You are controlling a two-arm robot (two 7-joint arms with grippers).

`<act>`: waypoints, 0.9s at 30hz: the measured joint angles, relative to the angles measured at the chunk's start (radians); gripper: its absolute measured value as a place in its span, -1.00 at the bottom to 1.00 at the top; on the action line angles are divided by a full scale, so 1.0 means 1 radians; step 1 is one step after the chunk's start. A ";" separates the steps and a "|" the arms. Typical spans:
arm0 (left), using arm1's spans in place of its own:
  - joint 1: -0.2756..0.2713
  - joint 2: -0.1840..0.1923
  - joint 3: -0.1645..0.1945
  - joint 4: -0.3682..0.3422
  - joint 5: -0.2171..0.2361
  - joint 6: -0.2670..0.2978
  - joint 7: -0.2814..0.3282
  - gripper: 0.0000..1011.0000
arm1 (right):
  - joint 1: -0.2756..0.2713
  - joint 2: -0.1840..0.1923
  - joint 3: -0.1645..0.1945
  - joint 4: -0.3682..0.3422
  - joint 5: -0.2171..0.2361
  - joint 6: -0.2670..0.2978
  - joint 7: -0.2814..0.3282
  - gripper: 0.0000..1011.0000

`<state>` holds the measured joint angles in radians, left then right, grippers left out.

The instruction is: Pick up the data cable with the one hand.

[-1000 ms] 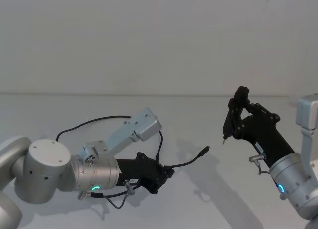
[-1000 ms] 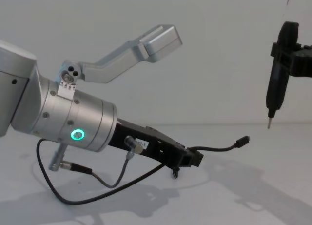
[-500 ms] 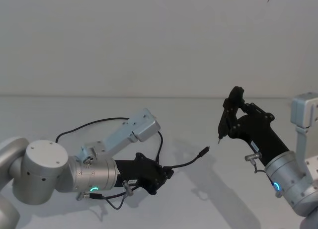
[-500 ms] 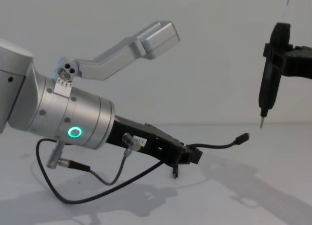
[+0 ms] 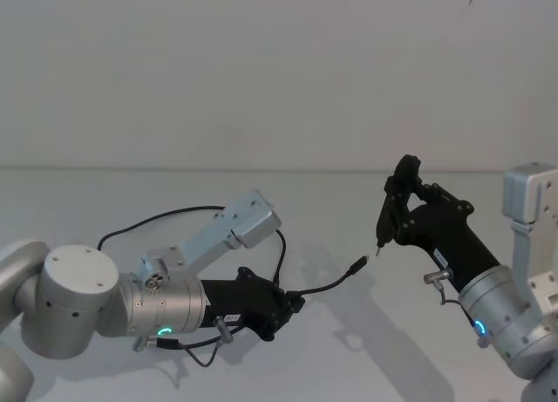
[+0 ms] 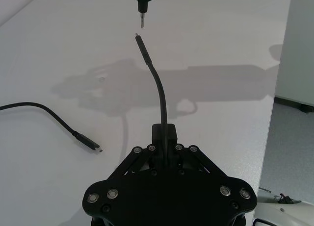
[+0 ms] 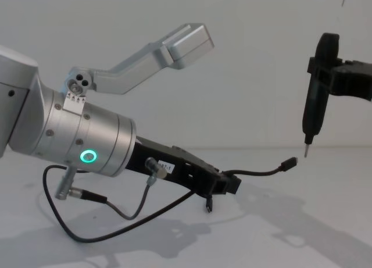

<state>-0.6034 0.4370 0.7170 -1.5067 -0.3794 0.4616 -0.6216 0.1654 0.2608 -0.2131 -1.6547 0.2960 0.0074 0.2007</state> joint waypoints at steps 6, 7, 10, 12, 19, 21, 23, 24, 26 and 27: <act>0.000 0.001 0.000 0.000 0.000 -0.001 0.000 -0.93 | 0.005 -0.006 0.001 0.007 -0.001 0.005 0.009 -0.45; 0.000 0.001 0.000 0.000 0.000 -0.001 0.000 -0.93 | 0.006 -0.007 0.001 0.008 -0.001 0.006 0.012 -0.45; 0.000 0.001 0.000 0.000 0.000 -0.001 0.000 -0.93 | 0.009 -0.009 0.002 0.011 -0.001 0.008 0.016 -0.45; 0.000 0.001 0.000 0.000 0.000 -0.001 -0.001 -0.93 | 0.010 -0.010 0.002 0.012 -0.002 0.009 0.019 -0.45; 0.000 0.001 0.000 0.000 0.000 -0.001 0.000 -0.93 | 0.014 -0.015 0.004 0.015 -0.002 0.015 0.027 -0.45; 0.000 0.001 0.000 0.000 0.000 -0.001 0.000 -0.93 | 0.015 -0.016 0.004 0.016 -0.002 0.017 0.028 -0.45; 0.000 0.001 0.000 0.000 0.000 -0.001 0.000 -0.93 | 0.016 -0.017 0.004 0.017 -0.002 0.019 0.029 -0.45; 0.000 0.001 0.000 0.000 0.000 -0.001 0.000 -0.93 | 0.016 -0.018 0.004 0.017 -0.001 0.019 0.029 -0.45; 0.000 0.001 0.000 0.000 0.000 -0.001 0.000 -0.93 | 0.016 -0.018 0.005 0.017 -0.001 0.021 0.030 -0.45; 0.000 0.001 0.000 0.000 0.000 -0.001 0.000 -0.93 | 0.017 -0.019 0.005 0.018 0.000 0.022 0.030 -0.45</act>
<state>-0.6033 0.4381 0.7171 -1.5071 -0.3793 0.4603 -0.6220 0.1819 0.2420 -0.2081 -1.6371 0.2957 0.0294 0.2305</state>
